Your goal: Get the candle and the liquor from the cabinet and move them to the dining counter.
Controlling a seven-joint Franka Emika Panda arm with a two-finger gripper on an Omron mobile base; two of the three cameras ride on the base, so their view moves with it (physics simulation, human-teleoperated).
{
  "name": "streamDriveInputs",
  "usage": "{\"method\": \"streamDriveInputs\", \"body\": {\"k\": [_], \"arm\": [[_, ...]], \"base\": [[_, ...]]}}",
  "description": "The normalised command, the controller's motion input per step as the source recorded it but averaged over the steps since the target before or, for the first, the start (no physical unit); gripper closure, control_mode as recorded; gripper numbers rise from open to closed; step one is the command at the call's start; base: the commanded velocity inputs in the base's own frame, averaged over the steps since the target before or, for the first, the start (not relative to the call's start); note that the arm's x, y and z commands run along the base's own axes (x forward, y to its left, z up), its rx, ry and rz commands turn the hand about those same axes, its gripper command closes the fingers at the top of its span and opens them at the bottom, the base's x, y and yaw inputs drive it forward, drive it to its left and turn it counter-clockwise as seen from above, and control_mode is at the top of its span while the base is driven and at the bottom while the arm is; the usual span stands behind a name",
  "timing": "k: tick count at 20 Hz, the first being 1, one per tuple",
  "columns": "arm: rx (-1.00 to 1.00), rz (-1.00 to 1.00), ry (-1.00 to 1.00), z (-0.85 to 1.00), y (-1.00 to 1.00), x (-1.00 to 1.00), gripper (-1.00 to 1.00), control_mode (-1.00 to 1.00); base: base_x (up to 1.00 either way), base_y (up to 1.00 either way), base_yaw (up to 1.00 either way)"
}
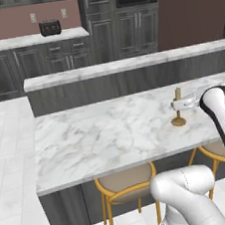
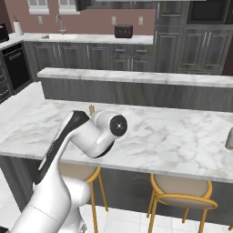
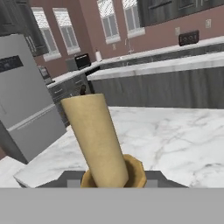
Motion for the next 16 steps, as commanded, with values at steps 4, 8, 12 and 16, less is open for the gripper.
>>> {"method": "streamDriveInputs", "body": {"k": [4,8,12,16], "arm": [[0.00,0.00,0.00,-0.44,0.00,0.74,1.00,-1.00],[0.04,0.00,0.00,-0.33,0.00,0.68,1.00,-1.00],[0.05,0.00,0.00,-0.26,0.00,0.76,1.00,-1.00],[0.04,0.00,0.00,-0.24,0.00,0.65,1.00,-1.00]], "base": [[0.00,0.00,0.00],[0.00,0.00,0.00],[0.00,0.00,0.00],[0.00,0.00,0.00]]}}
